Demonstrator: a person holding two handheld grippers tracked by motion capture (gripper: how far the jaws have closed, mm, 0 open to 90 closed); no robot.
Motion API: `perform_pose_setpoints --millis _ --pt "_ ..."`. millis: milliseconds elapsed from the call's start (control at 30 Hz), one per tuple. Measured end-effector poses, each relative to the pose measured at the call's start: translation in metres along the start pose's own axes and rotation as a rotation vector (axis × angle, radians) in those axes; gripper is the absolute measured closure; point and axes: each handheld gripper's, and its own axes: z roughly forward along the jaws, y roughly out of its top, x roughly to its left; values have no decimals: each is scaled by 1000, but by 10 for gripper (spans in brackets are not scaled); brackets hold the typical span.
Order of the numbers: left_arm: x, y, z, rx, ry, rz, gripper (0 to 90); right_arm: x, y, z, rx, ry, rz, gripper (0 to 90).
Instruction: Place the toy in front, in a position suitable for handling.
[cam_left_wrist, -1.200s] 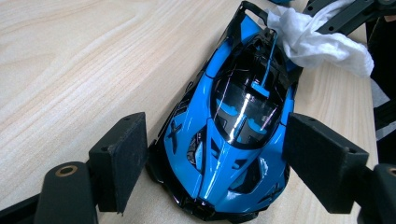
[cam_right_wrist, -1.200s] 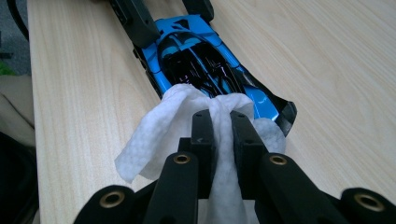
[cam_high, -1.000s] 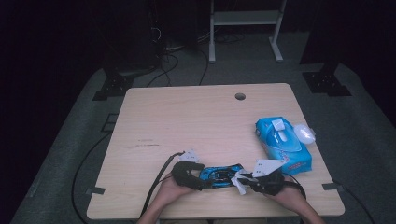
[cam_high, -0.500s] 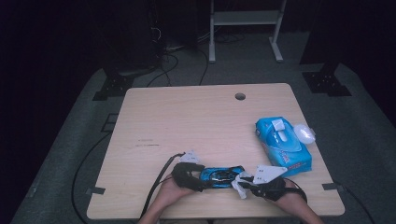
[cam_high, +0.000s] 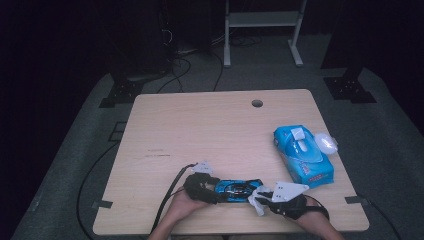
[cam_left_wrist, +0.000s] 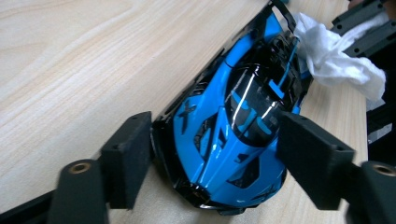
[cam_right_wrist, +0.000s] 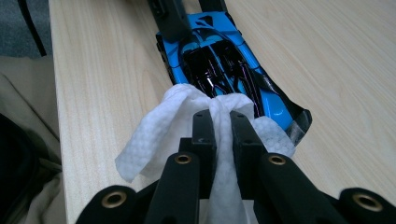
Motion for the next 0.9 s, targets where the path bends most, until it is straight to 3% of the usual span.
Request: perform_pose_setpoints --millis 233,400,600,800,900 --pt "5 -2 2 -3 -43 -65 320 6 -2 -1 -10 -13 -12 822" --pt "1 -1 5 5 -43 -55 295 9 -3 -2 -12 -16 -27 824" --pt "2 -2 2 -1 -56 -43 326 10 -4 -3 -14 -22 -30 824" --pt "1 -3 0 -17 -74 -21 387 12 -6 -5 -14 -26 -16 824" --pt "1 -4 -3 -51 -105 -4 461 12 -9 -7 -11 -14 -10 825"
